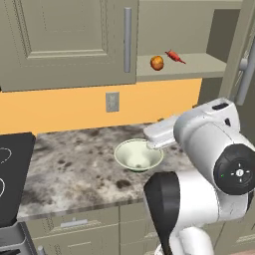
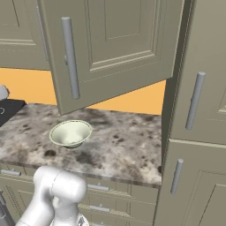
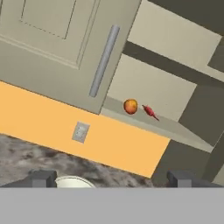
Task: Open the cabinet. Pick the pear and peach from the cabinet and place them into the bowl. Then close the cabinet.
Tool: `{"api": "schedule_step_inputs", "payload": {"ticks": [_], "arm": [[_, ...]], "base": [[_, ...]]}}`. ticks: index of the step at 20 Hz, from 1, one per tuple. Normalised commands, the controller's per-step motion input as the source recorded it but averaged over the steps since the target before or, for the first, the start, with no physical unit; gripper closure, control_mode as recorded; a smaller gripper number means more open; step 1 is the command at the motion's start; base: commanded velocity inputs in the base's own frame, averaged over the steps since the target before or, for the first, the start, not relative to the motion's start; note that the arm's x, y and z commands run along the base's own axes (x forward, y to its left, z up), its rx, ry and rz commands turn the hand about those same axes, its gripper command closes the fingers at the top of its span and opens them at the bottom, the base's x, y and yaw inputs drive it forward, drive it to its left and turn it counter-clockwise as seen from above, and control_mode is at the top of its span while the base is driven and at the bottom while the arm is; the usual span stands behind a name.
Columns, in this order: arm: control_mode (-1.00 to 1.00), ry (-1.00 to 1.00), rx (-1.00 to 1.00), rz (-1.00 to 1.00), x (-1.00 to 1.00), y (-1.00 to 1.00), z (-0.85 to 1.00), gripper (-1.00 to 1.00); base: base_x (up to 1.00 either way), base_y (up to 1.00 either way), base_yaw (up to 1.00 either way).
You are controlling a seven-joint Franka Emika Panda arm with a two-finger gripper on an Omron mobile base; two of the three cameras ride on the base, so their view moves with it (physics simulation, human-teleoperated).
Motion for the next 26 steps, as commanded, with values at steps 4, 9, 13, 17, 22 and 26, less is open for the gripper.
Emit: {"api": "schedule_step_inputs", "payload": {"ticks": [4,9,13,17,22,26], "arm": [[-1.00,-0.02,-0.04,-0.62,1.00,-0.04,0.00,-1.00],[-1.00,0.01,0.00,-0.32,1.00,-0.23,-0.04,-1.00],[-1.00,0.01,0.00,0.00,1.00,-0.27,-0.10,-1.00],[-1.00,0.02,0.00,0.00,0.94,-0.42,-0.08,-1.00],[-1.00,0.00,0.00,-0.02,0.66,-0.81,-0.08,-1.00],[-1.00,0.00,0.01,-0.10,0.25,-0.99,-0.02,-1.00]], "base": [[0.00,0.00,0.00],[0.00,0.00,0.00],[0.00,0.00,0.00],[0.00,0.00,0.00],[0.00,0.00,0.00],[0.00,0.00,0.00]]}}
